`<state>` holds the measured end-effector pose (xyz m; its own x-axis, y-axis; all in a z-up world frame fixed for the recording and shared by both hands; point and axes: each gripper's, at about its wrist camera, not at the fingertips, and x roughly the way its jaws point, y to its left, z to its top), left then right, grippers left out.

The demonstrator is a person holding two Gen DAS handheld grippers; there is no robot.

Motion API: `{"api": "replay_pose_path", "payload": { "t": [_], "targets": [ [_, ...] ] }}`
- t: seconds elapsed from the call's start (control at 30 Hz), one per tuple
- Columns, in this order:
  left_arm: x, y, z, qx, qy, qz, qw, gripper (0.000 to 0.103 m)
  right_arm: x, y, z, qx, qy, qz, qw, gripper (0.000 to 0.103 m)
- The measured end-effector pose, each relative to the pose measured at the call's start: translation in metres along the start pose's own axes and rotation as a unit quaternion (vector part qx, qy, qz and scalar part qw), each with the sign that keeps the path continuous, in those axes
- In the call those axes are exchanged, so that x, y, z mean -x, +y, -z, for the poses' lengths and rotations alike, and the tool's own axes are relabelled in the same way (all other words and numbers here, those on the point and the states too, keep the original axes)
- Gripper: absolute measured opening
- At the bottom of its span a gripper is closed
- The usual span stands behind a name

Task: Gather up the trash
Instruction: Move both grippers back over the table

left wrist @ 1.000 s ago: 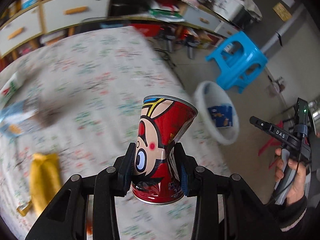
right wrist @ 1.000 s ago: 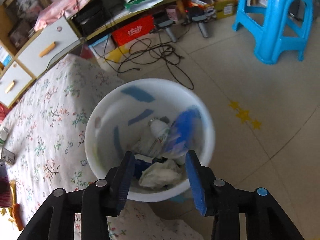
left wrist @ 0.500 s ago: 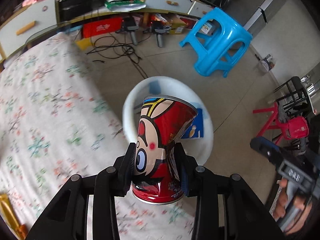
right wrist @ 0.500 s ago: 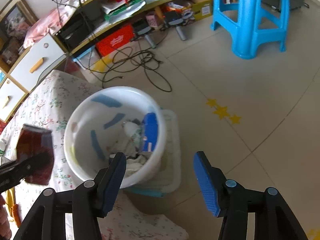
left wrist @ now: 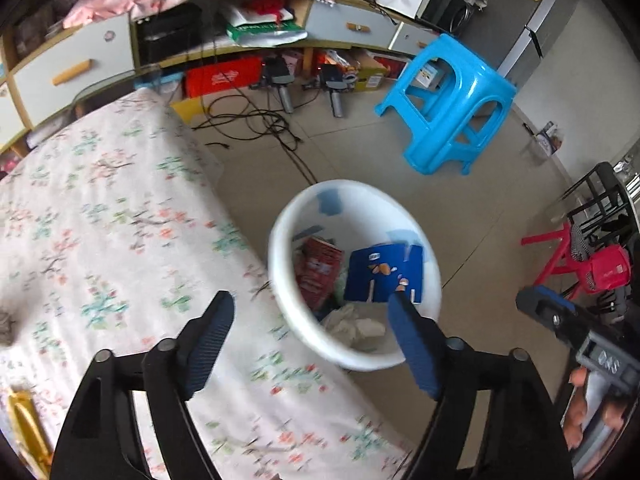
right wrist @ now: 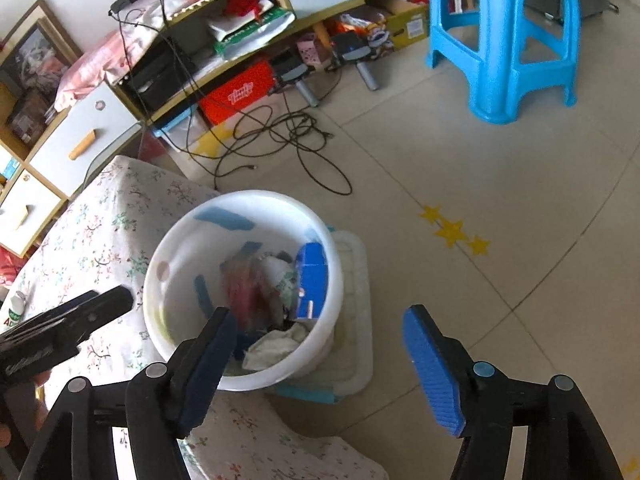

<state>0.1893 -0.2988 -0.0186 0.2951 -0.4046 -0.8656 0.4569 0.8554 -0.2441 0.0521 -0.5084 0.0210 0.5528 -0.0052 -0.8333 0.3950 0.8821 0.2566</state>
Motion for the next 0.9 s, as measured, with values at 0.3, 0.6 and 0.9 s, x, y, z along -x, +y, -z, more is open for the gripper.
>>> {"api": "replay_pose_path", "payload": {
  "t": [0.3,0.6,0.9],
  "targets": [
    [0.048,0.065,0.033,0.019,-0.015,-0.034,0.9991,0.098,-0.005,0.024,0.003,0.026,0.005,0.0,1.0,0.079],
    [0.099,0.129,0.074,0.045,-0.026,-0.067,0.9964,0.103,-0.014,0.071,0.012,0.075,0.014,-0.002,0.997,0.082],
    [0.118,0.193,0.119,0.08,-0.019,-0.105,0.9911,0.103,-0.024,0.128,0.031,0.136,0.024,-0.012,0.99,0.084]
  ]
}}
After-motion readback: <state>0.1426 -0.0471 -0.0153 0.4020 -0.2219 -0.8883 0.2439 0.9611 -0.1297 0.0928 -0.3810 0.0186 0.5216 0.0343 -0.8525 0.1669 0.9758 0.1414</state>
